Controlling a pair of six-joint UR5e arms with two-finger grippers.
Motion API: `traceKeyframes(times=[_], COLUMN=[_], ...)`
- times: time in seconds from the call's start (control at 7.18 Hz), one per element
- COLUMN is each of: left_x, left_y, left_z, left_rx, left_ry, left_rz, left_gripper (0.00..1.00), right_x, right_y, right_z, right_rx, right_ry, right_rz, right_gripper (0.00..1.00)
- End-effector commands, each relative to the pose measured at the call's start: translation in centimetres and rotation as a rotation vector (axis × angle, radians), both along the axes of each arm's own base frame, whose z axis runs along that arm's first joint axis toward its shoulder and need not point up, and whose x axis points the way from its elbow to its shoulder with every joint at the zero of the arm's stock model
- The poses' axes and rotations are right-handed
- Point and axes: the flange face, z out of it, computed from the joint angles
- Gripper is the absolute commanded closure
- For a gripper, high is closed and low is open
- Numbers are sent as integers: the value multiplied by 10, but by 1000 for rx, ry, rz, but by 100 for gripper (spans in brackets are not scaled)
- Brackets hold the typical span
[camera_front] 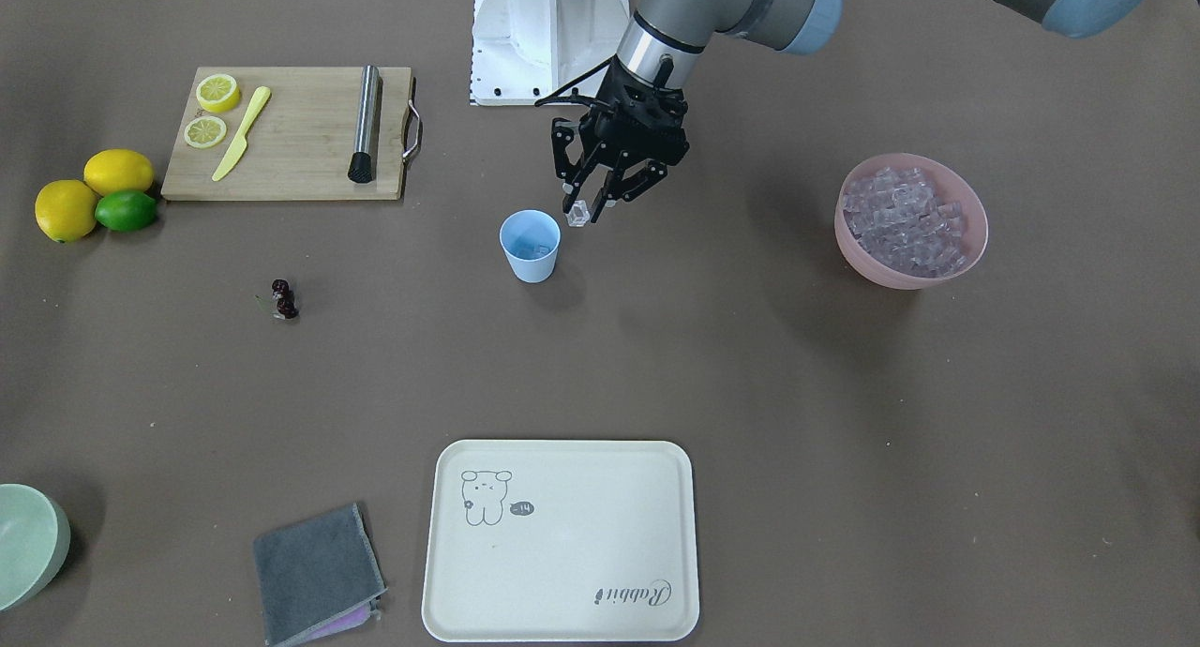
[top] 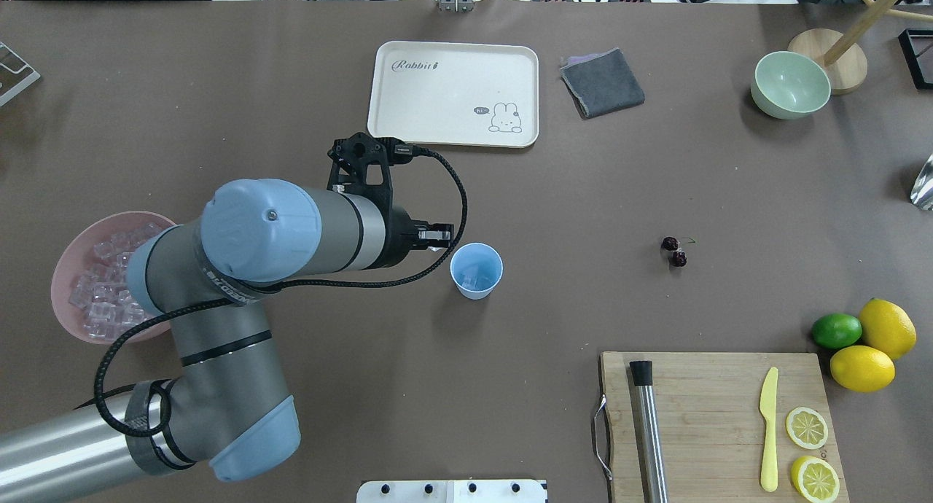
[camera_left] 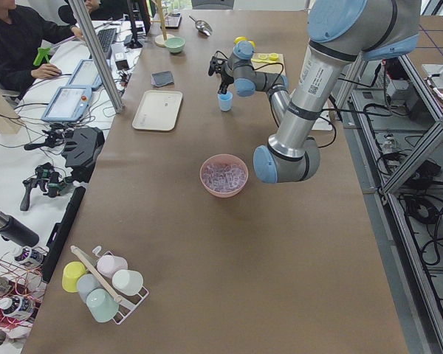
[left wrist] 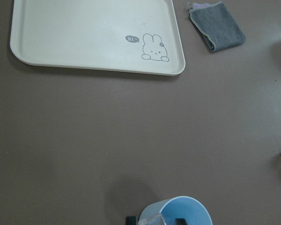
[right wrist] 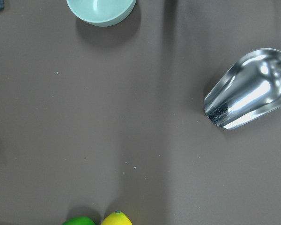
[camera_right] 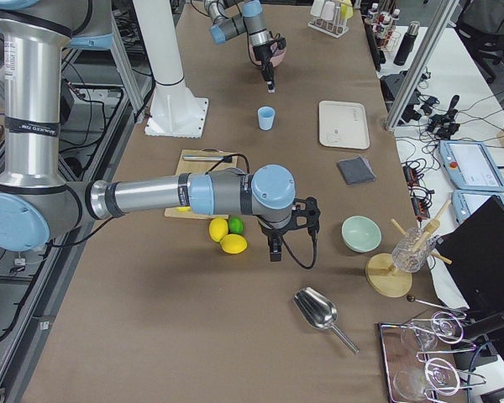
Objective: Put ice and cherries in cup
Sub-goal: 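Lift the ice cube with the left gripper and carry it over the blue cup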
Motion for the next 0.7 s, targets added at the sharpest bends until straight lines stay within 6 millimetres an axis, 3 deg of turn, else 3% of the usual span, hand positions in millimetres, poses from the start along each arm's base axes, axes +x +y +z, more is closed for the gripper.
traceKeyframes(times=[0.0, 0.56], left_x=[26, 59], left_y=[6, 12], left_z=[-4, -13], left_rx=[17, 40], left_ry=[-18, -39], left_rz=[-31, -70], left_gripper=[100, 100], right_x=[-2, -6], right_y=[-1, -5], right_z=[-3, -7], right_rx=[6, 13], right_ry=[-2, -6], right_rz=[-5, -13], right_gripper=[0, 0])
